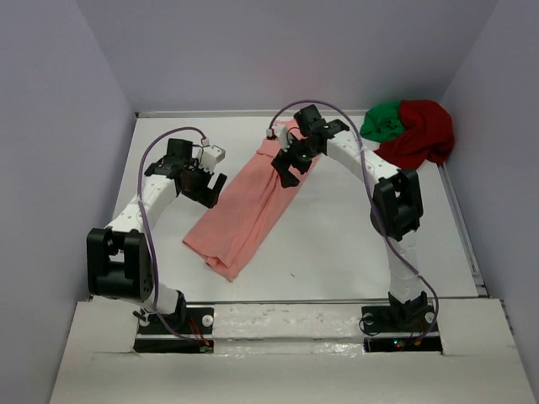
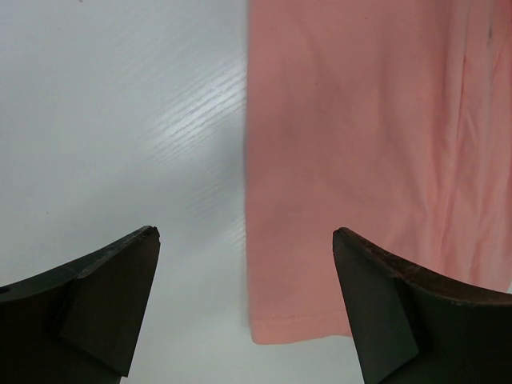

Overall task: Fold and stack the t-shirts
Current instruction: Rotate the tshirt 90 degrees

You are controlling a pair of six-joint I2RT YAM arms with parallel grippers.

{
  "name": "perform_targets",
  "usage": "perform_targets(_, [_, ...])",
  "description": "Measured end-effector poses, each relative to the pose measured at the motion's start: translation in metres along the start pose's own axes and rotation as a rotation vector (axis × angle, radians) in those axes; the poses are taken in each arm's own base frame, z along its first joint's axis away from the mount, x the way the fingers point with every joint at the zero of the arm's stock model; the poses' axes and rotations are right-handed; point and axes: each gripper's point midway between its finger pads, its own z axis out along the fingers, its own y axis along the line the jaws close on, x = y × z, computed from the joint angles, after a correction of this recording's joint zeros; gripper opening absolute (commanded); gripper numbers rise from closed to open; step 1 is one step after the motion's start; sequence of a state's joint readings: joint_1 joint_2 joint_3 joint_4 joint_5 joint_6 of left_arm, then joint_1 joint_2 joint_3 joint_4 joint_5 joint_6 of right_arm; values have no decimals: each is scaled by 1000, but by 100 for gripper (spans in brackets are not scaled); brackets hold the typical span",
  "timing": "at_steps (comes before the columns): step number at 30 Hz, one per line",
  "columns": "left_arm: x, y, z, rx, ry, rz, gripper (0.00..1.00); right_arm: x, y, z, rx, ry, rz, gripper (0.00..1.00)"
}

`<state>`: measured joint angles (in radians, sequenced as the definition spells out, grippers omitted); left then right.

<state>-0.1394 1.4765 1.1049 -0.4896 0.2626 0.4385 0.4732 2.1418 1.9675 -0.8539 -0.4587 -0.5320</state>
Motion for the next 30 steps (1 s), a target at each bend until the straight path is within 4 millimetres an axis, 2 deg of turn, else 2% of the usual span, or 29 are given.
perform_targets(3, [10, 7, 1, -20, 21, -27, 99, 10, 11, 33, -36, 71, -22, 100])
perform_targets(6, [10, 17, -4, -54, 12, -47, 99, 3, 12, 50, -40, 95, -56, 100])
perform_targets(10, [6, 31, -12, -97, -22, -70, 99, -20, 11, 58, -19, 67, -136, 100])
perform_targets(13, [6, 42, -16, -129, -33, -91, 99, -31, 28, 63, -36, 57, -192, 100])
perform_targets(19, [12, 69, -22, -213, -40, -160, 99, -40, 63, 74, -102, 53, -253, 100])
perform_targets(22, [17, 85, -27, -263, -45, -200, 99, -33, 78, 84, -134, 69, -269, 100])
perform_targets(24, [21, 94, -30, -292, -42, -222, 99, -18, 87, 92, -162, 106, -270, 100])
perform_targets(27, [24, 100, -33, -314, -39, -237, 99, 1, 94, 100, -187, 151, -261, 100])
perform_targets(30, [25, 102, -33, -323, -37, -237, 99, 12, 95, 103, -197, 174, -256, 100])
